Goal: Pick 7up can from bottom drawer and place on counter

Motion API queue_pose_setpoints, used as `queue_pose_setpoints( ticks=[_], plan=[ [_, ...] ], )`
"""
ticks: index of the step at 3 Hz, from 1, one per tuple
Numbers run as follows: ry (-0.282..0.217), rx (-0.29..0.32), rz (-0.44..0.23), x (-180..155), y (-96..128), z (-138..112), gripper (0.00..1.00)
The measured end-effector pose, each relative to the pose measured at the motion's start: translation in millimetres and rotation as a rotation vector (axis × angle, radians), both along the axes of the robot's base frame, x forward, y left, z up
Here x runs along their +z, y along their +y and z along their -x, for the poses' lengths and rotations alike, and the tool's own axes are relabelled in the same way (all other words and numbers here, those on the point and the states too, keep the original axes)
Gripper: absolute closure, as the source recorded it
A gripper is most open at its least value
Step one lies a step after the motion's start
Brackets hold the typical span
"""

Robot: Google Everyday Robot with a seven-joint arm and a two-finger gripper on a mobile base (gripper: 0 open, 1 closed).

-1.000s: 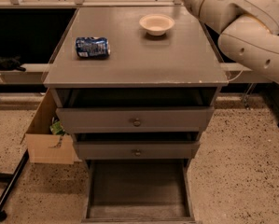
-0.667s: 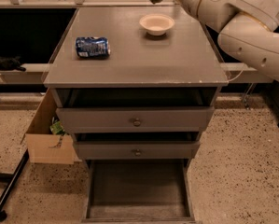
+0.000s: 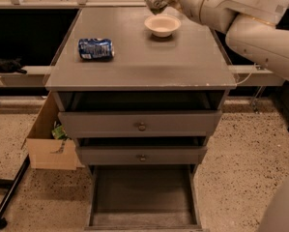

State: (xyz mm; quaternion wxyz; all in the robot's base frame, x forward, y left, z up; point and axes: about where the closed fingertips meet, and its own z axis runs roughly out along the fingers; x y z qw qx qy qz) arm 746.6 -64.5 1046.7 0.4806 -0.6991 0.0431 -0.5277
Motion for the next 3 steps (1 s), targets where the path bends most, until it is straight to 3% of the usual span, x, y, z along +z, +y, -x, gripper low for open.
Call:
queue_pose_setpoints(
  ticks=[2, 3],
  plan=[
    [0.066, 0.037, -0.117, -36.9, 39.5, 5.3, 1.0],
    [0.125, 0.048, -0.163, -72.5, 72.3, 18.0, 1.0]
  ],
)
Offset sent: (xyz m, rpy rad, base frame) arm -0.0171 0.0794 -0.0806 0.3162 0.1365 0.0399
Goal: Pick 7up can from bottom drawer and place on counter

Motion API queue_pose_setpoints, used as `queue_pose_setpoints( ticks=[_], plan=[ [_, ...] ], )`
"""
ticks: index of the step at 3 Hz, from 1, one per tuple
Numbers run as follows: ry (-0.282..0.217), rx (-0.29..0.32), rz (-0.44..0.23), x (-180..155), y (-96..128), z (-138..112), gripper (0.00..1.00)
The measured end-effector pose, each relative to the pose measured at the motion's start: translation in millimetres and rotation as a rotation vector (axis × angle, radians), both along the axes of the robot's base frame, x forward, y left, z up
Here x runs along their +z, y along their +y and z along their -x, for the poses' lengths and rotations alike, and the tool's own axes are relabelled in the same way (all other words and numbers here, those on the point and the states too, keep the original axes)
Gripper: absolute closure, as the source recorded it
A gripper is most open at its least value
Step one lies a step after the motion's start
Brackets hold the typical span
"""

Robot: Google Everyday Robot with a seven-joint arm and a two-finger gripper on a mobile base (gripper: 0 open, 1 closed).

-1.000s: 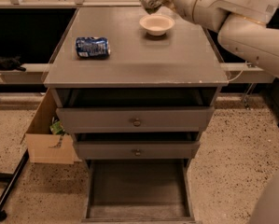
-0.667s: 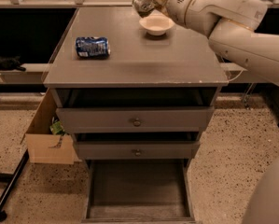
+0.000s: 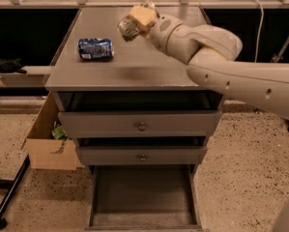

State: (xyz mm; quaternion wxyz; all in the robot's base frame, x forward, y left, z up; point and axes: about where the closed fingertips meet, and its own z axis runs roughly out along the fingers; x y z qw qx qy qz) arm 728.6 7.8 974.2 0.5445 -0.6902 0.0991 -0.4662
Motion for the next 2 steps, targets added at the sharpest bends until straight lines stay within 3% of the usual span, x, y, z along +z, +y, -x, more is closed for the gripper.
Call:
queue_pose_setpoints(
  ticks=[1, 2],
  plan=[
    [0.015, -0.013, -0.046, 4.1, 3.9, -2.2, 1.0],
    [0.015, 0.009, -0.014, 2.9, 14.7, -4.8, 1.0]
  ],
)
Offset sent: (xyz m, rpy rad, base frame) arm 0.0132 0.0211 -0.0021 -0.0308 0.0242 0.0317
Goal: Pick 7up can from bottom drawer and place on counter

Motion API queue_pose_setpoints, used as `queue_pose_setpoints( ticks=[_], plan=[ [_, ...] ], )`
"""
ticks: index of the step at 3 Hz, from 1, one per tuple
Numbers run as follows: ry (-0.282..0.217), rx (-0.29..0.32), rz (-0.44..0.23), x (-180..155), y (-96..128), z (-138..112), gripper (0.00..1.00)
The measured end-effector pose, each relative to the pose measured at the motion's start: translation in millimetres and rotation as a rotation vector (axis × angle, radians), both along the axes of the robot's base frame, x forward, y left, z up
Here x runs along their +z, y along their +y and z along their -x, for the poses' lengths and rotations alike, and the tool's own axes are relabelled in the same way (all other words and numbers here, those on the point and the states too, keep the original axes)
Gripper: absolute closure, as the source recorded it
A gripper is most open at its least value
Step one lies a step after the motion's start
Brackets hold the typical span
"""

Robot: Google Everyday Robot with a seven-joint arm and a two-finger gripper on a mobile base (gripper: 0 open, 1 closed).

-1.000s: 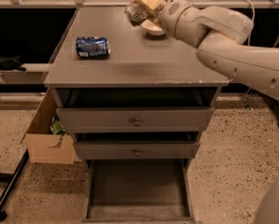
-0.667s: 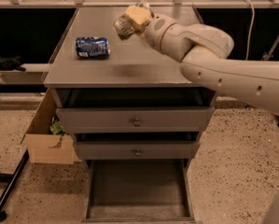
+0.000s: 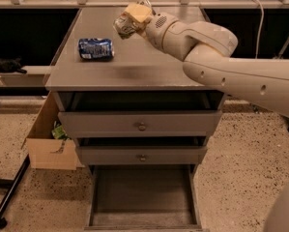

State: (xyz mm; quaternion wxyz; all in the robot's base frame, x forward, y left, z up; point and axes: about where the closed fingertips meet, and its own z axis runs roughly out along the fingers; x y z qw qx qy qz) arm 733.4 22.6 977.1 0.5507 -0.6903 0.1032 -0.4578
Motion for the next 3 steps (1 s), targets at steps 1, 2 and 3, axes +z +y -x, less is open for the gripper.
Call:
queue_pose_setpoints(
  ticks=[1, 2, 3],
  plan=[
    [0.05, -0.007, 0.042, -22.1, -0.5, -6.9, 1.0],
    [0.05, -0.007, 0.042, -22.1, -0.4, -6.9, 1.0],
    [0.073, -0.023, 0.051, -30.3, -7.3, -11.5, 1.0]
  ],
)
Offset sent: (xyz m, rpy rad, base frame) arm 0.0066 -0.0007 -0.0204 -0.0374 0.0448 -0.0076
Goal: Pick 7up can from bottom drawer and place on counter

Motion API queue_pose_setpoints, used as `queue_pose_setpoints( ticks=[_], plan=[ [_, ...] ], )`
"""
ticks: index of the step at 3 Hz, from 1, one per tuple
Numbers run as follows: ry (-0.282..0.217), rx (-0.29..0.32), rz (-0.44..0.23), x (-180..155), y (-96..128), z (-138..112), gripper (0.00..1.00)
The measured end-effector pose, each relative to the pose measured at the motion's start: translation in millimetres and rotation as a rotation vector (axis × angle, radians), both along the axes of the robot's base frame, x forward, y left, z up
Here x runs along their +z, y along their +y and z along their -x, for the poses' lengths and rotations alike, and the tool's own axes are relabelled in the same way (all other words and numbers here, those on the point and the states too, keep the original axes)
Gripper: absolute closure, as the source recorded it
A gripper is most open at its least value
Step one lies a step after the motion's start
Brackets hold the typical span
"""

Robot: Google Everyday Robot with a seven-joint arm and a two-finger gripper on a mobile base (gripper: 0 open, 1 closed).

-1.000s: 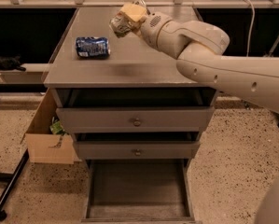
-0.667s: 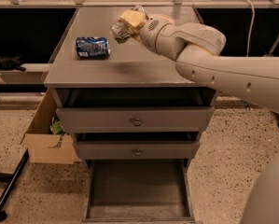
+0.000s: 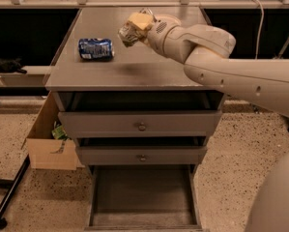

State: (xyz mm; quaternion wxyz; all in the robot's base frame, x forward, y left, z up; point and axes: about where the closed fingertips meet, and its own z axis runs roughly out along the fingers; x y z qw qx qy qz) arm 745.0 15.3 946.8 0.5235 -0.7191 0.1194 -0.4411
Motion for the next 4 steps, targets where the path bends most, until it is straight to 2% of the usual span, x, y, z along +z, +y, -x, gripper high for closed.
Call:
queue_pose_setpoints(
  ticks=[1, 2, 3, 4],
  plan=[
    [0.055, -0.066, 0.027, -23.0, -33.4, -12.1, 1.0],
    [0.055, -0.066, 0.027, -22.9, -33.5, -12.1, 1.0],
    [0.046, -0.086, 0.072, -22.3, -31.6, -15.4, 1.0],
    [-0.003, -0.144, 0.2, -9.7, -34.4, -22.2, 1.0]
  ],
)
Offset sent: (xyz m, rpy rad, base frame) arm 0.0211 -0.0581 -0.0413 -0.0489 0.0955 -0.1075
